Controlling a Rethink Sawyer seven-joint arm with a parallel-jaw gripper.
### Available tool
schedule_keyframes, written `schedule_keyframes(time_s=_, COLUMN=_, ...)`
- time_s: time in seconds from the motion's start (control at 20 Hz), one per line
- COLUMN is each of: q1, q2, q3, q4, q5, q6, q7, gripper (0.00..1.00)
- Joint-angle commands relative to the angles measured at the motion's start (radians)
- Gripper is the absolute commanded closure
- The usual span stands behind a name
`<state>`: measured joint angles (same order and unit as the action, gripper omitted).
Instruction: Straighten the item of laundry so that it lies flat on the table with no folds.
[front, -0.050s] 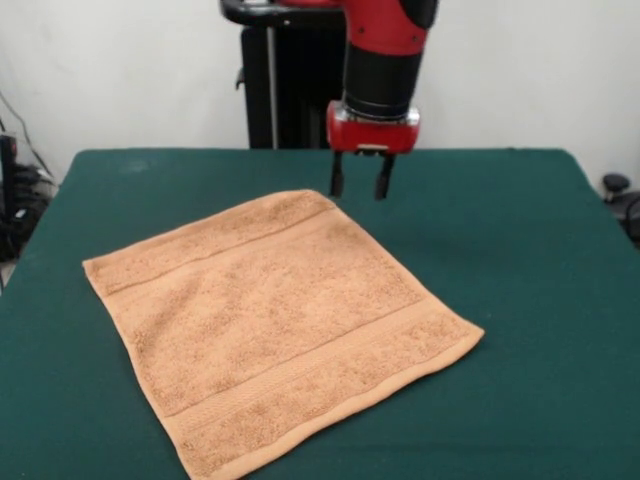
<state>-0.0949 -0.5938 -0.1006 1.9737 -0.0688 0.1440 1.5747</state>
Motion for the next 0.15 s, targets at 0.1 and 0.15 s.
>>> schedule_keyframes(time_s=0.1, q1=0.029, q2=0.044, q3=0.059, q4=-0.088, q5=0.062, q6=0.095, q7=0.175, gripper=0.00)
schedule_keyframes(time_s=0.15, q1=0.027, q2=0.050, q3=0.063, q4=-0.095, q5=0.062, q6=0.096, q7=0.171, gripper=0.00)
